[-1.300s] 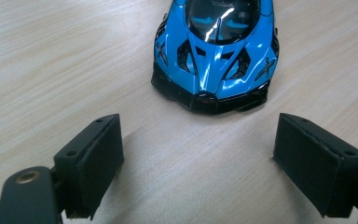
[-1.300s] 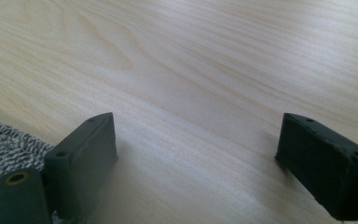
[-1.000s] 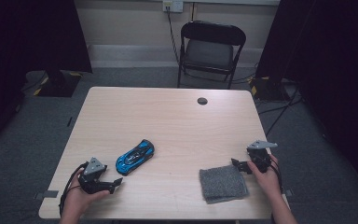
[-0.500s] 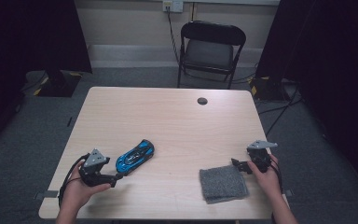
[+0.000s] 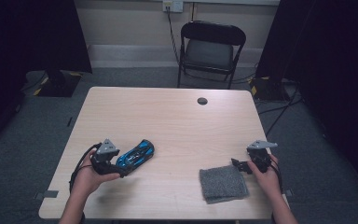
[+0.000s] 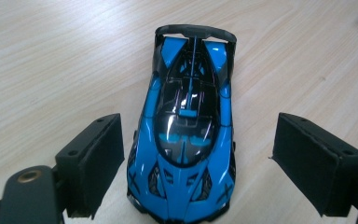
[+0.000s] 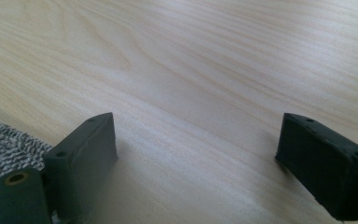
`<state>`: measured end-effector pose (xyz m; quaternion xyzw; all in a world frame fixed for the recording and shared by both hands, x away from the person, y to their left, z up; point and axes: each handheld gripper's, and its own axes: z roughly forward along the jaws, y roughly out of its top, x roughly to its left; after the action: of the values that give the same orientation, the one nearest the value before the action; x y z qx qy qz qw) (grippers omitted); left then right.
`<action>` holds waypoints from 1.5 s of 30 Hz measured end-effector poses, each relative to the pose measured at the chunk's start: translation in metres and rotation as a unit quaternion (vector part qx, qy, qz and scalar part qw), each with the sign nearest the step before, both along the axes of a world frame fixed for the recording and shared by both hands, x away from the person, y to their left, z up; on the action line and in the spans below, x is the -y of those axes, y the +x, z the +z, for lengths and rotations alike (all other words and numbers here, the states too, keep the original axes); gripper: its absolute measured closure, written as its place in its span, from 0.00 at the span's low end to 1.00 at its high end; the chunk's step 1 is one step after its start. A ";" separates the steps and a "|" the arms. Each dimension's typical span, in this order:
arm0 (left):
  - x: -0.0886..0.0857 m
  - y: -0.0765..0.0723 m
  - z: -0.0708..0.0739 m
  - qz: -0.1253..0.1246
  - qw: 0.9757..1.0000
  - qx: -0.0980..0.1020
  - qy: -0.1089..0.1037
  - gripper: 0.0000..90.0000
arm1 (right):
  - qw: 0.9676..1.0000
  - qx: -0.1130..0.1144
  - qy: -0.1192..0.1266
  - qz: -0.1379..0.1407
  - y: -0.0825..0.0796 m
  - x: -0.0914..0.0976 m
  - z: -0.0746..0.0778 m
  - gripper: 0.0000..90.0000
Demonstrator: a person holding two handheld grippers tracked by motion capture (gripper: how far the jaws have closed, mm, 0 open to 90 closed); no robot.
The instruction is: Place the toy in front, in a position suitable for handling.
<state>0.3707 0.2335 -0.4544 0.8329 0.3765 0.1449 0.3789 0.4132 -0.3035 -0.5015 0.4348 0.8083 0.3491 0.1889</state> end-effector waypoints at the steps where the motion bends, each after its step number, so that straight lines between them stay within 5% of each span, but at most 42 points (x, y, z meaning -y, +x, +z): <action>1: 0.001 0.005 0.001 0.000 1.000 0.003 0.005 0.18 | 1.000 0.000 0.000 0.000 0.000 0.000 0.000 0.12; 8: 0.010 0.019 0.002 -0.012 1.000 0.000 0.026 0.18 | 1.000 0.000 0.000 0.000 0.000 0.000 0.000 0.12; 12: 0.017 0.030 0.000 -0.018 1.000 -0.007 0.011 0.18 | 1.000 0.000 0.000 0.000 0.000 0.000 0.000 0.12; 21: 0.033 0.045 -0.007 -0.030 0.999 -0.018 0.027 0.18 | 1.000 0.000 0.000 0.004 0.001 0.000 0.000 0.12; 45: 0.057 0.063 -0.024 -0.026 0.999 -0.037 0.022 0.17 | 1.000 0.000 0.000 0.007 0.002 0.000 0.000 0.12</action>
<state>0.4336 0.1767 -0.4788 0.8555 0.3649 0.1125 0.3497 0.4156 -0.3035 -0.5015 0.4292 0.8112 0.3505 0.1868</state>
